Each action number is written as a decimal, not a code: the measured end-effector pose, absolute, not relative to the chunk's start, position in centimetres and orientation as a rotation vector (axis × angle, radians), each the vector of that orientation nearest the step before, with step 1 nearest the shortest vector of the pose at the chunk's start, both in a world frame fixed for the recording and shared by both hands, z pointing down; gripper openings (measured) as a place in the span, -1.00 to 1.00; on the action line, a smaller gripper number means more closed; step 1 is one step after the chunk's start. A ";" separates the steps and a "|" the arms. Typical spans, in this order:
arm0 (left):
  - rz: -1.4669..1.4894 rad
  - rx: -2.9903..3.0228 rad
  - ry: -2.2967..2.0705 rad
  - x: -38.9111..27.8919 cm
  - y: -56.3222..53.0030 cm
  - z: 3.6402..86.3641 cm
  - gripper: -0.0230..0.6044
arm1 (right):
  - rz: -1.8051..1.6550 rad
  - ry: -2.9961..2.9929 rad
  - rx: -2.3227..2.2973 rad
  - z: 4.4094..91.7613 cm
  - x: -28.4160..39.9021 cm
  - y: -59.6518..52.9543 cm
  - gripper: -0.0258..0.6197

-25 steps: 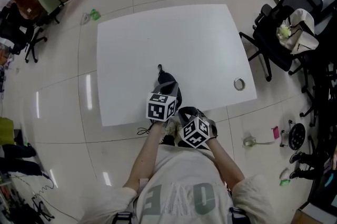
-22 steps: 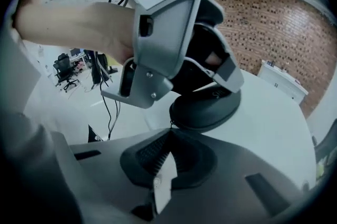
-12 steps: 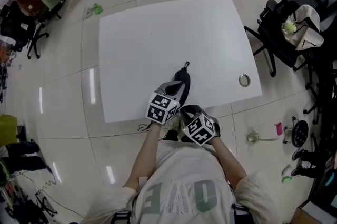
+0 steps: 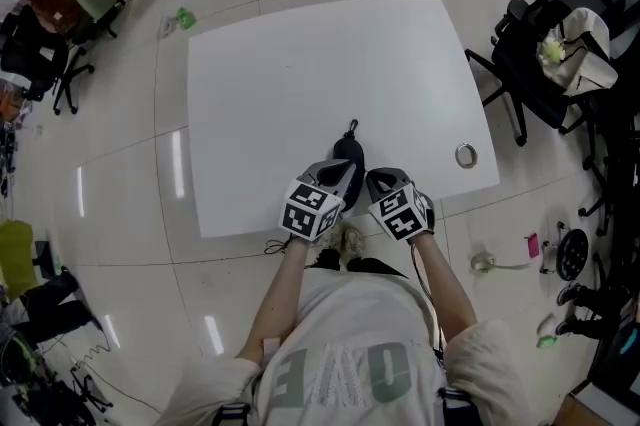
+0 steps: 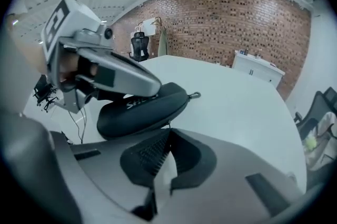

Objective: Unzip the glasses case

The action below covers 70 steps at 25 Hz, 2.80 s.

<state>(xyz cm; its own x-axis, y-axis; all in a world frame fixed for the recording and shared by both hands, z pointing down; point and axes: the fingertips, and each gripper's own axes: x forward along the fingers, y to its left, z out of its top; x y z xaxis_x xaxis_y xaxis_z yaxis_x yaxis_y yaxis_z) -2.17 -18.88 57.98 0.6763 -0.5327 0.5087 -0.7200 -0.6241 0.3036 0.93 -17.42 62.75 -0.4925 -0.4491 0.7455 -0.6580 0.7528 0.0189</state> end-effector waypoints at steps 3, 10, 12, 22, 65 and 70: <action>0.520 2.392 -0.971 -2.1 -18.8 58.0 -0.92 | 0.303 -2.155 0.839 62.8 1.0 -20.1 -0.92; 0.470 2.335 -0.977 -2.3 -19.0 58.0 -0.92 | 0.354 -2.145 0.942 63.2 0.7 -22.9 -0.92; 0.403 2.286 -1.001 -2.8 -19.1 57.1 -0.92 | 0.368 -2.112 1.025 63.2 1.6 -23.0 -0.92; 0.492 2.178 -1.071 -2.8 -16.2 57.8 -0.92 | 0.431 -2.070 1.065 63.1 1.5 -15.5 -0.92; 0.608 2.240 -1.127 -2.6 -18.1 58.6 -0.92 | 0.160 -2.179 0.623 62.5 0.4 -18.4 -0.92; 0.425 2.259 -1.266 -4.0 -18.8 56.6 -0.92 | 0.328 -2.266 0.898 59.3 1.8 -19.7 -0.92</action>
